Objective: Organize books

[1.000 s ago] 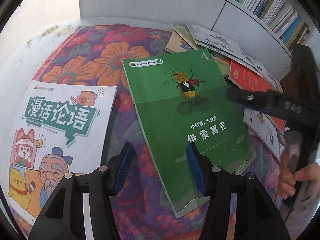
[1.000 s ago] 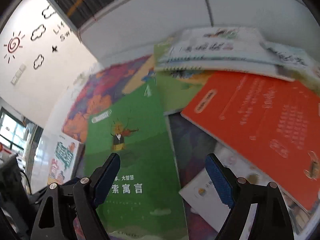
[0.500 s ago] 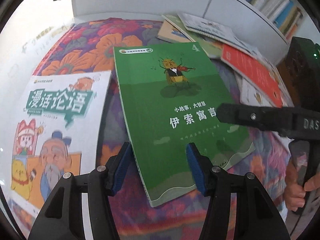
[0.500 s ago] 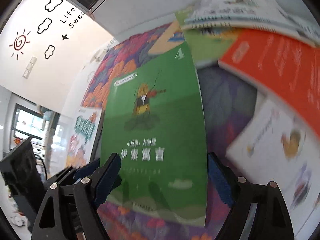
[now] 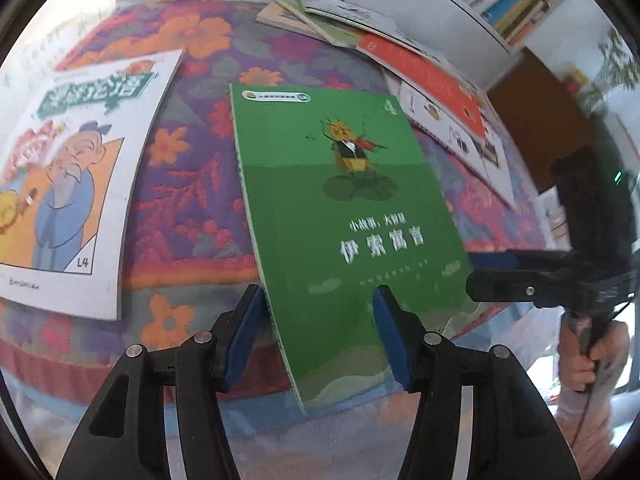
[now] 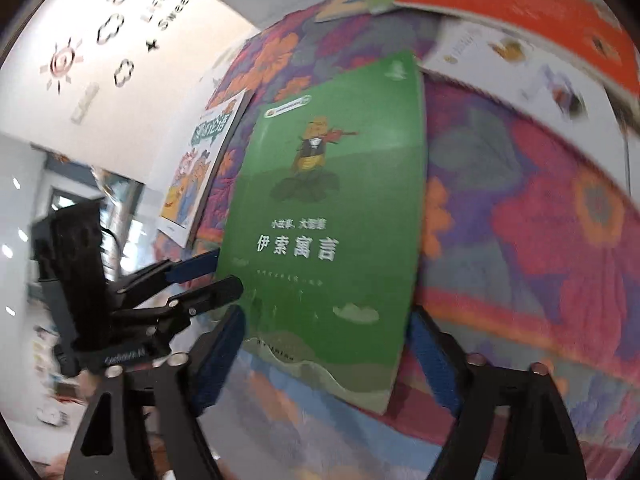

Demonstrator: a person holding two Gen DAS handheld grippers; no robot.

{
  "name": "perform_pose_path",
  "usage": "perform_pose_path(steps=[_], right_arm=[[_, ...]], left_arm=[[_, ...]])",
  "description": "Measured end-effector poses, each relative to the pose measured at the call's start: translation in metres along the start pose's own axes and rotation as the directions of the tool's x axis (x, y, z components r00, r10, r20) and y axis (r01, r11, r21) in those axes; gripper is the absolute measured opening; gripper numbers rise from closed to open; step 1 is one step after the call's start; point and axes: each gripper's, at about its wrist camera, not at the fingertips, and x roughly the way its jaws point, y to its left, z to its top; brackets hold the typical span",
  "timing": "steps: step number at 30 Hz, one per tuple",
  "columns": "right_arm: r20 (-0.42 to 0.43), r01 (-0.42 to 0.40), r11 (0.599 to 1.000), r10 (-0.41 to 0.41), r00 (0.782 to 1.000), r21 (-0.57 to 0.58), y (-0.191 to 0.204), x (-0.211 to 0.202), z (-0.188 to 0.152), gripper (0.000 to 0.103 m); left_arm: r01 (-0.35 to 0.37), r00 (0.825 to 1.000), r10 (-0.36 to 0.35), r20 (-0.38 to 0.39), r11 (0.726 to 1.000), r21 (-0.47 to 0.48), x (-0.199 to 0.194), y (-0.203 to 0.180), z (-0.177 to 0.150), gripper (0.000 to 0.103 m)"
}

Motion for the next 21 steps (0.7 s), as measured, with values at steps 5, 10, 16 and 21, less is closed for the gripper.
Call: perform_pose_path(steps=[5,10,16,21], right_arm=[[-0.002,-0.114,0.992,0.114,0.993,0.050,-0.027,-0.002,0.017,0.062],[-0.004,-0.132,0.991,0.132,0.991,0.033,-0.025,0.006,0.045,0.062],[0.012,-0.154,0.988,0.153,0.988,0.013,-0.032,0.005,0.052,0.055],[0.033,-0.119,0.992,0.118,0.992,0.029,-0.055,-0.001,0.051,0.015]], left_arm=[[0.124,0.992,-0.125,-0.015,0.989,-0.085,0.008,0.023,0.023,0.051],[0.143,0.989,-0.145,-0.027,0.987,-0.070,0.013,0.024,0.030,0.051],[0.190,0.981,-0.192,-0.008,0.974,-0.125,0.018,0.039,0.041,0.042],[0.171,0.985,-0.172,-0.003,0.979,-0.107,0.020,0.038,0.043,0.034]])
